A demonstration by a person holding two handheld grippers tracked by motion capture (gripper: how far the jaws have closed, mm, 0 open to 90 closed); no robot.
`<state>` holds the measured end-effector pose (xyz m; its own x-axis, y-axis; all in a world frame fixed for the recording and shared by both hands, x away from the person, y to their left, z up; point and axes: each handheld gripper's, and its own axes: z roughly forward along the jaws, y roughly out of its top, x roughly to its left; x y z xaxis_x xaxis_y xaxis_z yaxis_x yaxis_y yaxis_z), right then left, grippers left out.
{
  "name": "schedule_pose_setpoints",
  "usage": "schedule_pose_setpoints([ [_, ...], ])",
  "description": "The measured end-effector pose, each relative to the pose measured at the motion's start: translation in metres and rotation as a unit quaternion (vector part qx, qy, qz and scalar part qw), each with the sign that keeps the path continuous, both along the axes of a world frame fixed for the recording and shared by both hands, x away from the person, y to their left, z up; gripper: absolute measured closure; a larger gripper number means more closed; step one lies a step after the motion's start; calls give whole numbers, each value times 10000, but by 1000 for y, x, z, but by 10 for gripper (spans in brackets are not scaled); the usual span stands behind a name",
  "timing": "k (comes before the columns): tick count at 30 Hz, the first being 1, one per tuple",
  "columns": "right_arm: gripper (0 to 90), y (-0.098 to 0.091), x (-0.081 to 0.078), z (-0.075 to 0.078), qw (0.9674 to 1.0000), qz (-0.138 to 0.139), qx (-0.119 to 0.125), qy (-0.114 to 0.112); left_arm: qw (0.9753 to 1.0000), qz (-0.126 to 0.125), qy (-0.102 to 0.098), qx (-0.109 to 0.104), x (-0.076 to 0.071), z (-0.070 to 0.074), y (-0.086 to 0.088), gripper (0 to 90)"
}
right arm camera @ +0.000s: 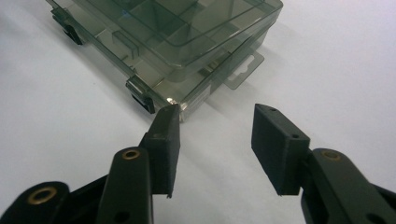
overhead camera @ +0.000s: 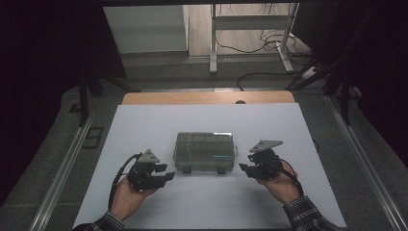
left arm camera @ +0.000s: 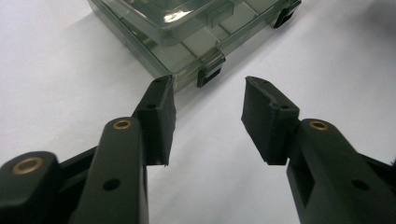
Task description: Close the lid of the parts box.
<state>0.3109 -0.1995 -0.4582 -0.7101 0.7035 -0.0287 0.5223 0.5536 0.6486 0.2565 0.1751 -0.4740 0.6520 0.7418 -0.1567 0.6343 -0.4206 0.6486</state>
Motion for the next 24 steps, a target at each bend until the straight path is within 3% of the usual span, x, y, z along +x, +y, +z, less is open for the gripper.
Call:
schedule_pose_setpoints([
  [24,348,-22,-17,3,9999,-71,-64,-74,9996,276,-29,-70,-14,1,26,343],
])
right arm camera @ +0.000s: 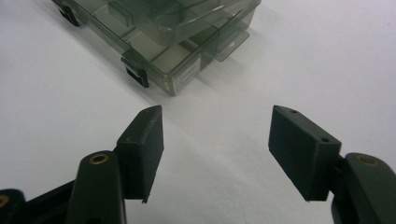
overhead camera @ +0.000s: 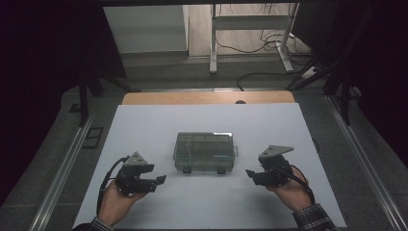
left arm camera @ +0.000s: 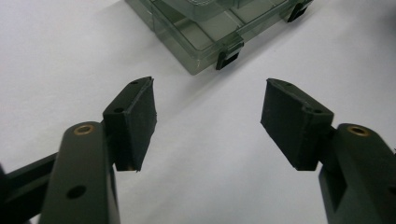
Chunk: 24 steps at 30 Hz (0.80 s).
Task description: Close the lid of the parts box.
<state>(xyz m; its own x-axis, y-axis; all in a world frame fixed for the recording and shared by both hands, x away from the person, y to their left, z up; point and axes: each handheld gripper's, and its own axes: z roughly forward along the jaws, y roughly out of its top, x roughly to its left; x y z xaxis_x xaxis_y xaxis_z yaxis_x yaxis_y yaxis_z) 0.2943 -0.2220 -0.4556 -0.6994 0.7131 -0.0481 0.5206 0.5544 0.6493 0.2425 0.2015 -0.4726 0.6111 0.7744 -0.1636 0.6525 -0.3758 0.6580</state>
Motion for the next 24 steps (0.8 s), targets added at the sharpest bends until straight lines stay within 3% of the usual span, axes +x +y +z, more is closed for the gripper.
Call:
schedule_pose_setpoints([
  [24,200,-24,-16,2,9997,-203,110,-83,9997,187,-143,-36,-16,2,20,115],
])
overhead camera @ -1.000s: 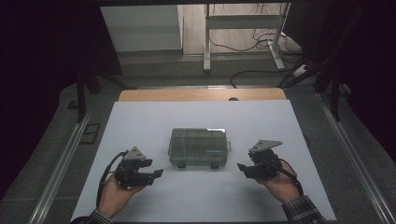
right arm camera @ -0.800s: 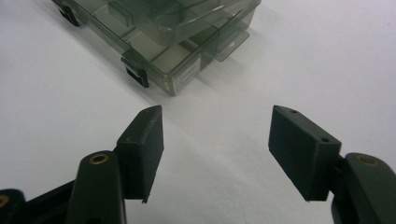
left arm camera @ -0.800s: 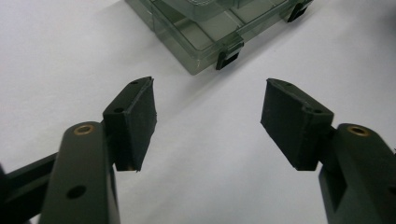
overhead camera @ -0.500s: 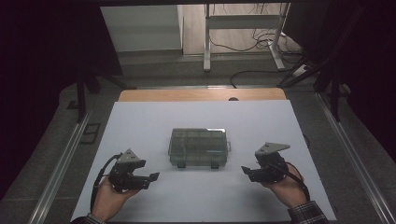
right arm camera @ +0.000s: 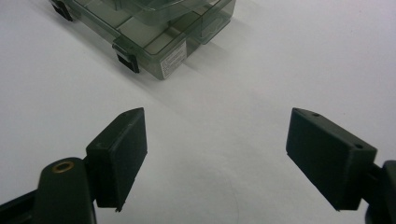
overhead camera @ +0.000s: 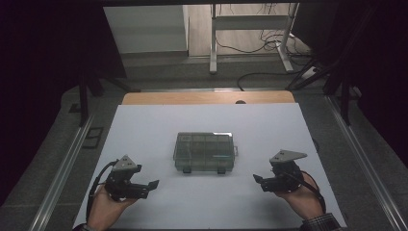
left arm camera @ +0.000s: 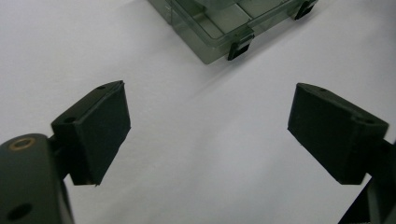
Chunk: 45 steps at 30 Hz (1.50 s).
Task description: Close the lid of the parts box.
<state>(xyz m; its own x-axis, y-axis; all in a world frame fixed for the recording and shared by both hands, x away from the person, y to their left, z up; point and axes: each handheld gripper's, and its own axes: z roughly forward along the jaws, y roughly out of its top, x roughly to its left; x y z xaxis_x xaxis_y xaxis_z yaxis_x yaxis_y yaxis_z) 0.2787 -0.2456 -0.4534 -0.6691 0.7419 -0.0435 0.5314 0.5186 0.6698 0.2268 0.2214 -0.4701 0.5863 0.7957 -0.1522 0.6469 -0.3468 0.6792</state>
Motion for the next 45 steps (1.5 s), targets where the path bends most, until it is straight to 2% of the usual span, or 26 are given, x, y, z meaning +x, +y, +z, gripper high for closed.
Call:
schedule_pose_setpoints([
  [8,180,-8,-4,1,10000,-58,-17,-36,10000,75,-7,-10,-5,1,6,62],
  [17,148,-19,-9,1,9999,-123,-29,-33,9997,163,15,-162,-10,2,16,51],
  [27,122,-32,-16,2,9994,-319,82,-55,9996,280,-90,-48,-18,1,25,32],
  [41,75,-47,-30,1,9987,-491,160,-49,9982,469,-337,134,-30,-1,37,9],
  [45,59,-50,-32,2,9982,-551,191,-166,9977,506,-410,158,-34,-1,40,0],
])
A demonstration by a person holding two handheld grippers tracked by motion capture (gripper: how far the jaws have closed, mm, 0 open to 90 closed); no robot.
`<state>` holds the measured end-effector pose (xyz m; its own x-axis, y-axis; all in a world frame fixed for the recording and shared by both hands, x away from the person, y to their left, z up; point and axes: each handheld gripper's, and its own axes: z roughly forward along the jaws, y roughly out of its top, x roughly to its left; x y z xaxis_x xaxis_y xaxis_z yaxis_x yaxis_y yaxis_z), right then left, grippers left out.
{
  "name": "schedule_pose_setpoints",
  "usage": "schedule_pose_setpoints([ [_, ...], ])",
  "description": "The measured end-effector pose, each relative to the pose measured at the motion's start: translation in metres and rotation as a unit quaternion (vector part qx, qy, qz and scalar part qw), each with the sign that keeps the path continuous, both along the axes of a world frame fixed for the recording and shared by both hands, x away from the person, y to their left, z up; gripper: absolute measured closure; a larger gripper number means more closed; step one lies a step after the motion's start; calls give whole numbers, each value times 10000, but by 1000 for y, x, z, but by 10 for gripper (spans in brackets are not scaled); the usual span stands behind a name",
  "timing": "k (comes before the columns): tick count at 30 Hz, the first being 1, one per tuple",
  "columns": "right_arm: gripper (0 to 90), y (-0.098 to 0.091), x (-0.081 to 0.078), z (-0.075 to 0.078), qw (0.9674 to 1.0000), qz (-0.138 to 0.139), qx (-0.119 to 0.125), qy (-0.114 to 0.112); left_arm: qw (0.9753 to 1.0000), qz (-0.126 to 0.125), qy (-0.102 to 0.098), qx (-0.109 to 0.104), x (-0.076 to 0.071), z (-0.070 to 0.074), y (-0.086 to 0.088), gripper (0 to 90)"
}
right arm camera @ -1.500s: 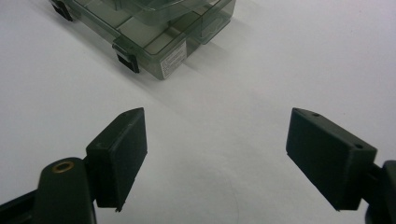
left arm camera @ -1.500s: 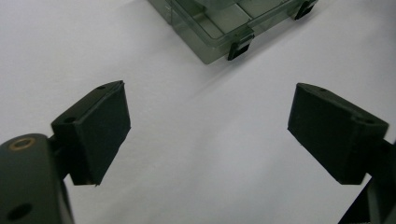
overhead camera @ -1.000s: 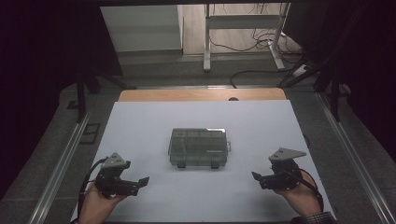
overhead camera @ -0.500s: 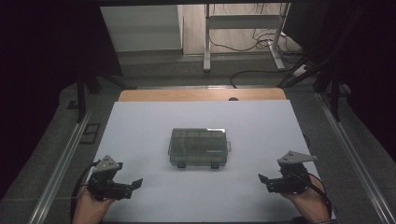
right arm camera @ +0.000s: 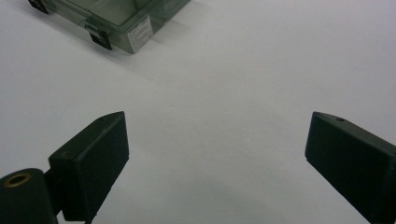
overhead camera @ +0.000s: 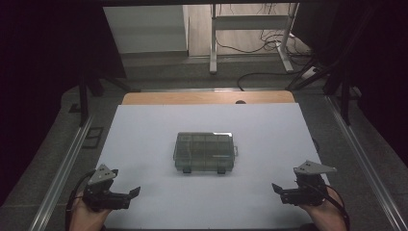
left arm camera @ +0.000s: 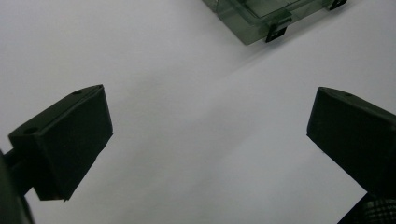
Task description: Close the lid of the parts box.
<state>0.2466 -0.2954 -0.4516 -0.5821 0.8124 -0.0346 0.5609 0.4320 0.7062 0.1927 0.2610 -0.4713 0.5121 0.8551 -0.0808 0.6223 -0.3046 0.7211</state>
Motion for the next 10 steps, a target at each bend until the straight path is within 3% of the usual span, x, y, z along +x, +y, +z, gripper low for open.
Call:
schedule_pose_setpoints([
  [10,47,-2,0,0,10000,-56,62,9,10000,22,-35,-50,-1,0,1,0],
])
